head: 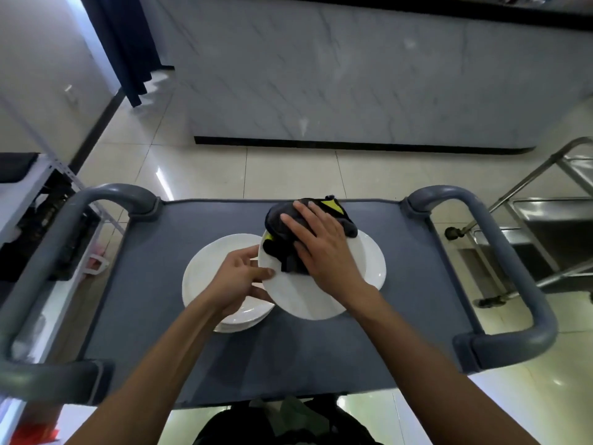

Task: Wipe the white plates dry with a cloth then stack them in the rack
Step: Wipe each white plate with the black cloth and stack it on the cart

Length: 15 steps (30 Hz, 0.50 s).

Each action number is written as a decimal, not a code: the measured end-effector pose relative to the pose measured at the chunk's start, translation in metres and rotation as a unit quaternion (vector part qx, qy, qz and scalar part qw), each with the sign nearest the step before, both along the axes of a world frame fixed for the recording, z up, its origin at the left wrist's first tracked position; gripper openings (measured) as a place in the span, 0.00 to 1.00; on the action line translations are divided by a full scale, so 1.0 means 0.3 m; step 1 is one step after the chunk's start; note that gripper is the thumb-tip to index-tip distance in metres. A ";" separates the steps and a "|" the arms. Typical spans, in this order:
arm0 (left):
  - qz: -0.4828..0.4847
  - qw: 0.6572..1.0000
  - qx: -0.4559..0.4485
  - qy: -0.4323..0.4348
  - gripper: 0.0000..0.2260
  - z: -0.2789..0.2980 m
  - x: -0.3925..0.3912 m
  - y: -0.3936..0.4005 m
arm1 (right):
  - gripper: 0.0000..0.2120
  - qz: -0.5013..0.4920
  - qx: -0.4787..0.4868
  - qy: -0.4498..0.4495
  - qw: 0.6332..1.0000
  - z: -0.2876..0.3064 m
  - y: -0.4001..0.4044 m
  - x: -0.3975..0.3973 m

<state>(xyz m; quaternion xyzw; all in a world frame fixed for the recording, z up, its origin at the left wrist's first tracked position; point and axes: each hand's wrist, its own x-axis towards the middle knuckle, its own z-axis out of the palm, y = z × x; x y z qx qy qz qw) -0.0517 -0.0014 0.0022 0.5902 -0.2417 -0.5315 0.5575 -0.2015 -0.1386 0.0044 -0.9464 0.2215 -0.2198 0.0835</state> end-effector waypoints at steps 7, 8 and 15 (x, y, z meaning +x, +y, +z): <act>0.064 0.998 -0.002 -0.014 0.15 0.039 -0.077 -0.086 | 0.23 -0.043 -0.033 -0.038 0.998 0.064 -0.139 -0.048; 0.076 0.997 -0.005 -0.012 0.15 0.045 -0.087 -0.095 | 0.23 -0.055 -0.034 -0.045 0.997 0.071 -0.162 -0.062; 0.177 0.984 -0.023 0.024 0.16 0.060 -0.159 -0.193 | 0.25 -0.118 0.036 -0.040 0.992 0.055 -0.242 -0.203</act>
